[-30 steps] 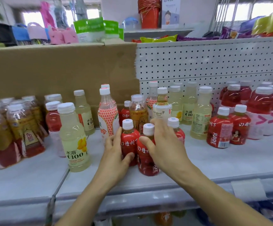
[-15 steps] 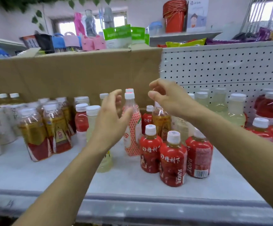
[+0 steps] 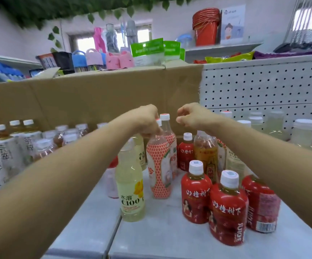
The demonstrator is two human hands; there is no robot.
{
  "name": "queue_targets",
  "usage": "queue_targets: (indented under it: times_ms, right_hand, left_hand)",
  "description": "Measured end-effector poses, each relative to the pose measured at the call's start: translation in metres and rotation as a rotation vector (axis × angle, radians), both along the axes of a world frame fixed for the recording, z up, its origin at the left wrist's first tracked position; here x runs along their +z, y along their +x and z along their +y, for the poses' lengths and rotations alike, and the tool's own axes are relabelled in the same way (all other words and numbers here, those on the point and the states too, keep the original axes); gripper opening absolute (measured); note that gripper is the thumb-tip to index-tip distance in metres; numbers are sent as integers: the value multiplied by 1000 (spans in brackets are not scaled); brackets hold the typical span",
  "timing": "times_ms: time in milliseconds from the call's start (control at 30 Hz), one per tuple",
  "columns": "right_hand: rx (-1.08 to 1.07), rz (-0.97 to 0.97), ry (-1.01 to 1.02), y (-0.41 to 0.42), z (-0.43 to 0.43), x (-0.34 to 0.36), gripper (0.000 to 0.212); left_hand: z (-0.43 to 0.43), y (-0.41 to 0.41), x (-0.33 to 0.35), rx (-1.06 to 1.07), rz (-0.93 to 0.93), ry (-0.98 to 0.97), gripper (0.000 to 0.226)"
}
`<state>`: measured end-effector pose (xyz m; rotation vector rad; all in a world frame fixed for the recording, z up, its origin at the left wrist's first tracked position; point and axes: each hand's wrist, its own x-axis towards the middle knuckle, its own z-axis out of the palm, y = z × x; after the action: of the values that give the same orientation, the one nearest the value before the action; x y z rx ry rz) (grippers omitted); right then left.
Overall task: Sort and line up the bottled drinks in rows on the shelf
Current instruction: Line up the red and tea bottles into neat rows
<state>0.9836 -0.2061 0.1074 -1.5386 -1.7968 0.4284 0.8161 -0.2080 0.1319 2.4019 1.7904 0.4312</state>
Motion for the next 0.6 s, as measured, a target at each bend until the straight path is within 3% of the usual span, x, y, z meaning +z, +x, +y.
queue_targets:
  times_ms: [100,300,467,600]
  right_hand:
    - [14,-10,-88,-11,9,-2,49]
    - [29,134,-198,-31,34,-8,34]
    - [-7,218,-108,-36,43,-22,30]
    - [-18,232,-40,-34,40,-22,28]
  left_hand:
    - [13,-13,10,-51,-58,-124,20]
    - [35,-44,-3,-121,-279,-202,21]
    - [45,-60,-20,-172,-436,-225,29]
    - [52,-63,-24,-228,-513,-162,22]
